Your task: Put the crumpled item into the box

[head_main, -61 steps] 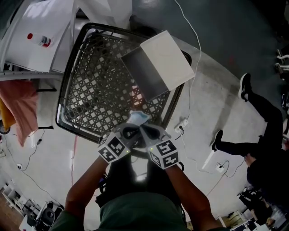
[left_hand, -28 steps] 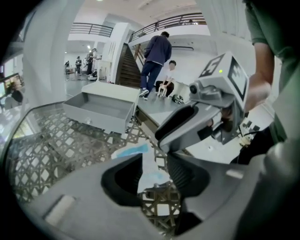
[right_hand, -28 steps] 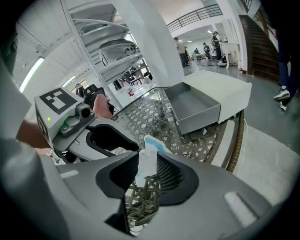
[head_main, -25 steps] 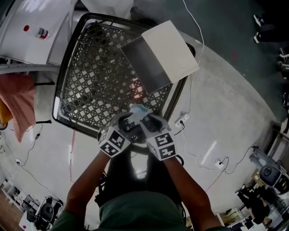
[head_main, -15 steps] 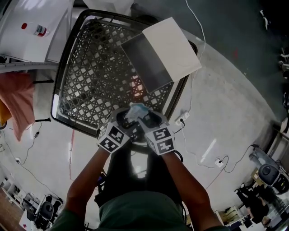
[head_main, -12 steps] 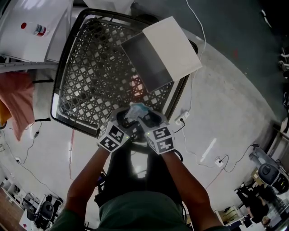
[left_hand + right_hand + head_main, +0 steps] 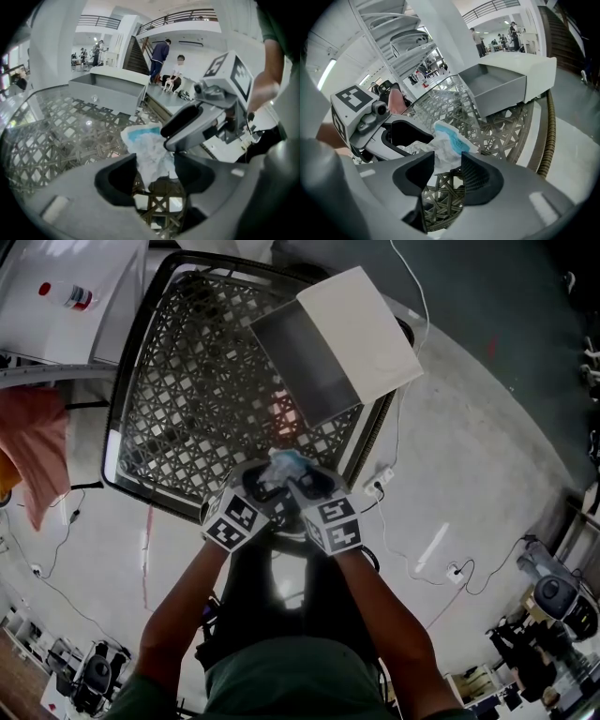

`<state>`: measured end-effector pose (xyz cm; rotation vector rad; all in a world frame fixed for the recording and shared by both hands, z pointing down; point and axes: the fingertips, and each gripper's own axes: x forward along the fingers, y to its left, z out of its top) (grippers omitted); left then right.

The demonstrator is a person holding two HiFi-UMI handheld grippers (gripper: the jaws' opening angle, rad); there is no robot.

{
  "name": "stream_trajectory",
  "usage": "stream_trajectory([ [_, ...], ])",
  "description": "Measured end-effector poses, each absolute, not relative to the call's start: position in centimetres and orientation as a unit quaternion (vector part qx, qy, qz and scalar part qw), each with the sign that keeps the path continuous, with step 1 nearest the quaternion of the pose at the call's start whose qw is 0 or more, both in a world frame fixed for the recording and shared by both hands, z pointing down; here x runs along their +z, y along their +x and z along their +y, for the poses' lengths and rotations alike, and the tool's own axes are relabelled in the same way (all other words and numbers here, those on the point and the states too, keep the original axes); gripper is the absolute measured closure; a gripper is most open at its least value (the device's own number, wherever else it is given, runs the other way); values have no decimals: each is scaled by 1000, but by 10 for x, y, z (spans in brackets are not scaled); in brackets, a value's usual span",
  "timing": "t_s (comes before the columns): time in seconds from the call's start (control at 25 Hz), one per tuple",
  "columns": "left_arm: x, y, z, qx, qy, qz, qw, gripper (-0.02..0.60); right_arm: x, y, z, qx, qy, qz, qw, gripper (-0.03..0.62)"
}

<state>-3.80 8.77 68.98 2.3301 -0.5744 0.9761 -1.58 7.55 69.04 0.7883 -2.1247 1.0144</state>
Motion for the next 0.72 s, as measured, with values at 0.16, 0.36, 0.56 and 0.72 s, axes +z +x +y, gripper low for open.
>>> stream_trajectory([
  [0.16, 691, -36, 85, 351, 868, -213, 278, 337, 696, -16, 73, 396, 297, -807, 322, 432],
  [0.36, 686, -39, 83, 344, 868, -217, 285, 388, 693, -21, 75, 425, 283, -799, 319, 507],
  [0.56, 683, -42, 85, 337, 867, -216, 297, 445, 686, -23, 80, 436, 276, -797, 315, 556],
  [0.72, 673, -40, 86, 329, 871, -212, 298, 451, 676, -21, 83, 444, 280, -795, 305, 560],
])
